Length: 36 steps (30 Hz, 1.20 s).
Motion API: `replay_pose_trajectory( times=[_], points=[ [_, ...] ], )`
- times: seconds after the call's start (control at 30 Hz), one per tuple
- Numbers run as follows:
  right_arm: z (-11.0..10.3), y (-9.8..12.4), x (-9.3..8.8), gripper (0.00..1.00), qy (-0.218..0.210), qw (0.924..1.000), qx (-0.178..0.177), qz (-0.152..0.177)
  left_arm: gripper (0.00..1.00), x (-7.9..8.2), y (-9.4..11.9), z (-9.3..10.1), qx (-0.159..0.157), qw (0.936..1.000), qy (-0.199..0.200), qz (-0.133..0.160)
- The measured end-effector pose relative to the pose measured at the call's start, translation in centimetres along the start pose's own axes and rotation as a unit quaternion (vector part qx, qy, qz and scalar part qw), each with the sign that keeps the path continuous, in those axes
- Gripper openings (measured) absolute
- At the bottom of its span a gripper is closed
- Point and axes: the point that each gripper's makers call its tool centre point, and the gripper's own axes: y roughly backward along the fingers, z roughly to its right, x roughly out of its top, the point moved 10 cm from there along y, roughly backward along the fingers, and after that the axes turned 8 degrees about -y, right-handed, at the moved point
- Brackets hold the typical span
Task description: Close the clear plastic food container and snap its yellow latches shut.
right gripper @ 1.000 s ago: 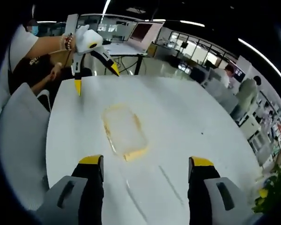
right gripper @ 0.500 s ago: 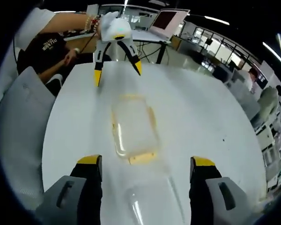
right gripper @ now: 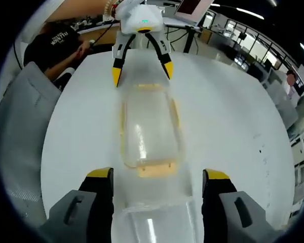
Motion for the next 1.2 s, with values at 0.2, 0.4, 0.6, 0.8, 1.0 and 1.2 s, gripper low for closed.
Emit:
replay_pose_trajectory(
  times=[0.2, 0.4, 0.6, 0.8, 1.0, 1.2],
  points=[
    [0.0, -2.0, 0.3, 0.67, 0.002, 0.9995, 0.026, -0.018, 0.74, 0.0, -0.1, -0.3, -0.006, 0.9999, -0.009, -0.002],
    [0.4, -3.1, 0.3, 0.64, -0.003, 0.9987, 0.041, -0.029, 0.67, 0.5, -0.5, -0.2, -0.014, 0.9997, -0.018, 0.001],
    [0.2, -3.7, 0.0, 0.58, 0.019, 0.9967, 0.051, -0.061, 0.62, 0.2, -0.7, -0.4, -0.025, 0.9997, -0.005, -0.002],
    [0.0, -4.2, 0.2, 0.53, 0.024, 0.9962, 0.057, -0.062, 0.56, 0.2, -0.8, -0.3, -0.038, 0.9992, 0.007, -0.005],
    [0.2, -4.2, 0.4, 0.52, 0.016, 0.9958, 0.064, -0.063, 0.52, 0.5, -0.9, -0.7, -0.040, 0.9991, 0.003, -0.008],
    [0.3, -4.3, 0.5, 0.50, 0.010, 0.9961, 0.062, -0.062, 0.46, 0.6, -0.8, -1.1, -0.041, 0.9991, 0.005, -0.008]
  ],
)
